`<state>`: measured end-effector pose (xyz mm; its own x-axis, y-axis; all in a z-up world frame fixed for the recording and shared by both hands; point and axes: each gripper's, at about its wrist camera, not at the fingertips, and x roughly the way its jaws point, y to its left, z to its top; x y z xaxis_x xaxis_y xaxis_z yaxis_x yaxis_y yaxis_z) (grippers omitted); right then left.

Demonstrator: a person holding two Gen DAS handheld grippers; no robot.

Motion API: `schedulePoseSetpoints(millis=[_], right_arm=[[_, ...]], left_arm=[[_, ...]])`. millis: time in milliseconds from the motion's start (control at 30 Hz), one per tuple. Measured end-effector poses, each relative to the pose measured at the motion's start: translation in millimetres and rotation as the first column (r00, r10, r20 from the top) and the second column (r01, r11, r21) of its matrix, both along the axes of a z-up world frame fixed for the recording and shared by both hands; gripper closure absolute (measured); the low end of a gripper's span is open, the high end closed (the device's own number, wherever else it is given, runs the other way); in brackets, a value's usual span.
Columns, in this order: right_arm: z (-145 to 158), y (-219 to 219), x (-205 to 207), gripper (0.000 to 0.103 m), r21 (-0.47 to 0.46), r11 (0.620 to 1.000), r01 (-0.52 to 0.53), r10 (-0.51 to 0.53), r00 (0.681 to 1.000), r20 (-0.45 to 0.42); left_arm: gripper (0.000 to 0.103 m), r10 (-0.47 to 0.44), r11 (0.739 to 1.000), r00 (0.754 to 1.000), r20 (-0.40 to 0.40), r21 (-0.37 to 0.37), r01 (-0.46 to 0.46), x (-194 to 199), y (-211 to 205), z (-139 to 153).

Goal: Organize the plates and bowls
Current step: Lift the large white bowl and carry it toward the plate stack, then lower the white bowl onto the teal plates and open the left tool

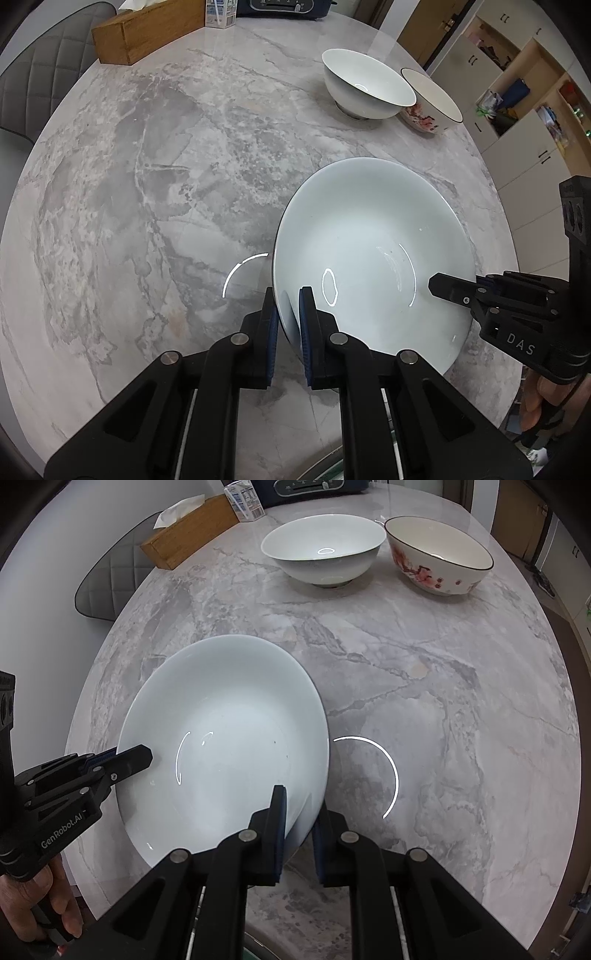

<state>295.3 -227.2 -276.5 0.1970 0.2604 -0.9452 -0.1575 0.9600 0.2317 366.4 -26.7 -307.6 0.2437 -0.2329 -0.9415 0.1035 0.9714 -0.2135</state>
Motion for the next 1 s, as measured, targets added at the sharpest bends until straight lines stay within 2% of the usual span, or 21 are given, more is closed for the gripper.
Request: schedulePoseSetpoints(millis=[67,100,167,200,233,300,367,400,433,500,667,1000], right_arm=[[1.1,-0.2,-0.2,0.081,0.007,1.000,-0.007,0.007,1.000,0.001],[3.1,-0.8,-1.2,0.075,0.013,1.000,-0.006,0.006,1.000,0.007],[9.5,-3.8,-3.4,0.047,0.027,1.000,0.001,-0.001,1.000,0.028],[13.3,-5.9,-4.5,0.043,0.035,0.999,0.006,-0.007,0.999,0.044],[16.5,-8.2,-5.7,0.038,0.038,0.999,0.009,-0.011,0.998,0.054],[23.5,-16.2,-9.7,0.031,0.054,0.998,0.023,-0.026,0.997,0.070],[29.7,-27.2,-14.3,0.013,0.074,0.996,0.051,-0.058,0.994,0.089],[34.0,-35.2,-17.7,0.009,0.091,0.993,0.070,-0.080,0.991,0.106],[36.8,-41.6,-20.3,0.000,0.098,0.991,0.088,-0.099,0.988,0.119],[41.0,-55.8,-24.0,0.000,0.109,0.986,0.123,-0.138,0.980,0.143],[38.9,-85.1,-19.5,0.000,0.124,0.974,0.192,-0.209,0.968,0.137],[56.0,-84.2,9.9,0.000,0.137,0.971,0.197,-0.221,0.958,0.183]], left_arm=[[0.093,0.015,1.000,1.000,0.004,-0.014,-0.014,-1.3,2.0,0.9],[0.091,0.022,1.000,1.000,0.013,-0.020,-0.022,-2.1,3.4,2.7],[0.078,0.035,0.999,0.999,0.033,-0.035,-0.034,-3.3,7.3,7.5],[0.057,0.044,0.998,0.998,0.043,-0.047,-0.042,-4.3,9.7,10.6],[0.039,0.054,0.997,0.997,0.053,-0.058,-0.051,-5.5,12.9,14.3],[0.036,0.077,0.994,0.995,0.068,-0.077,-0.072,-8.8,21.0,21.6],[0.028,0.102,0.991,0.992,0.071,-0.091,-0.096,-11.2,30.8,27.1],[0.023,0.119,0.989,0.990,0.074,-0.099,-0.112,-12.2,37.5,29.7],[0.014,0.138,0.986,0.988,0.073,-0.105,-0.130,-13.3,43.7,31.5],[0.000,0.181,0.975,0.983,0.041,-0.140,-0.173,-12.3,59.9,31.2],[0.000,0.201,0.977,0.977,0.071,-0.079,-0.196,-1.1,82.7,33.0],[0.000,0.176,0.980,0.973,0.151,-0.117,-0.159,39.9,80.2,50.9]])
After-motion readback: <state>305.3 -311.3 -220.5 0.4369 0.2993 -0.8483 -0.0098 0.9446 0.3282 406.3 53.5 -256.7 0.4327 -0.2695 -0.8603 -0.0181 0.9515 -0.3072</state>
